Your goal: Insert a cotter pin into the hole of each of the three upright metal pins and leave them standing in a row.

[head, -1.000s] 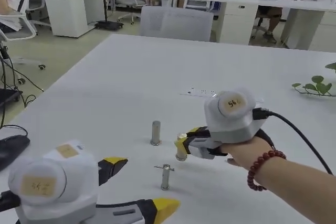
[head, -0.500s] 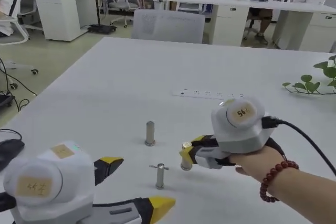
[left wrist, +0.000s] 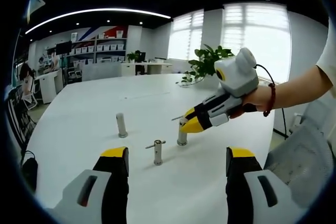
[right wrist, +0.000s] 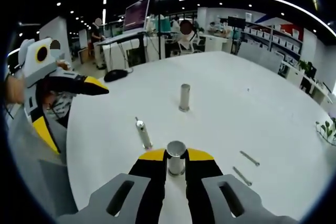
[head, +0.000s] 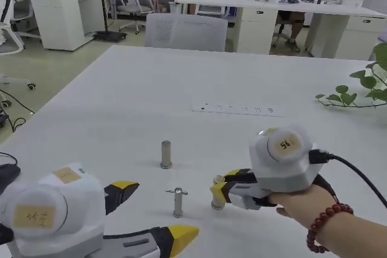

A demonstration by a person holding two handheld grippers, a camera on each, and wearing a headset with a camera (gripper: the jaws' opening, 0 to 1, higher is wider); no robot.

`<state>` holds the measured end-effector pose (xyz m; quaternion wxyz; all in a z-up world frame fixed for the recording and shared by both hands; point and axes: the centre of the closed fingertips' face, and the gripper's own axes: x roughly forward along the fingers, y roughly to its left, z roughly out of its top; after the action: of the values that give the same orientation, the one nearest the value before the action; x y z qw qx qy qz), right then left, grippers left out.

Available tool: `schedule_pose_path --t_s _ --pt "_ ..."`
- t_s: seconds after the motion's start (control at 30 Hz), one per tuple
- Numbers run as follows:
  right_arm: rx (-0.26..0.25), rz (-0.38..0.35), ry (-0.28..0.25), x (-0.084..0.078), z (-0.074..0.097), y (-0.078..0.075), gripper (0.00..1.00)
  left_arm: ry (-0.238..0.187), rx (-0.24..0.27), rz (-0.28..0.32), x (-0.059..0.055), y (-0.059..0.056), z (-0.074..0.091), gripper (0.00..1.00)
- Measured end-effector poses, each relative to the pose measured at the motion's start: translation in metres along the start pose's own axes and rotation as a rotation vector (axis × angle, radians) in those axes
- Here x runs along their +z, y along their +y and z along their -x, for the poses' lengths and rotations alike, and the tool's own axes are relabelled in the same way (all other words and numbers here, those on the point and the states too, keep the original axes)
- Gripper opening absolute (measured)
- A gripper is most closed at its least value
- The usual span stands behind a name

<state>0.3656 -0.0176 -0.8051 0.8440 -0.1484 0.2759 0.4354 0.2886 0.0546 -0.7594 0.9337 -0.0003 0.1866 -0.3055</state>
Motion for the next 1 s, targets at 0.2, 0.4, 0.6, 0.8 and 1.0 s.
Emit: schedule_pose_path --t_s 0.2,0.4,0.6,0.8,1.0 --pt "0.001 -0.008 0.002 -0.006 0.001 0.004 0.13 0.001 -0.003 -0.005 0.000 -0.001 0.002 0.75" --pt "0.000 -0.014 0.004 -0.009 -0.001 0.006 0.13 0.004 -0.003 -0.009 -0.001 -0.002 0.004 0.74" --pt "-0.003 -0.005 0.004 -0.013 -0.004 0.007 0.13 0.009 -0.002 -0.011 -0.003 -0.002 0.005 0.74" --pt "-0.003 -0.010 -0.006 -0.014 -0.005 0.006 0.13 0.010 -0.001 -0.011 -0.003 -0.002 0.006 0.73" --pt "-0.008 -0.009 -0.013 -0.014 -0.005 0.005 0.13 0.018 -0.006 -0.016 -0.005 -0.004 0.005 0.73"
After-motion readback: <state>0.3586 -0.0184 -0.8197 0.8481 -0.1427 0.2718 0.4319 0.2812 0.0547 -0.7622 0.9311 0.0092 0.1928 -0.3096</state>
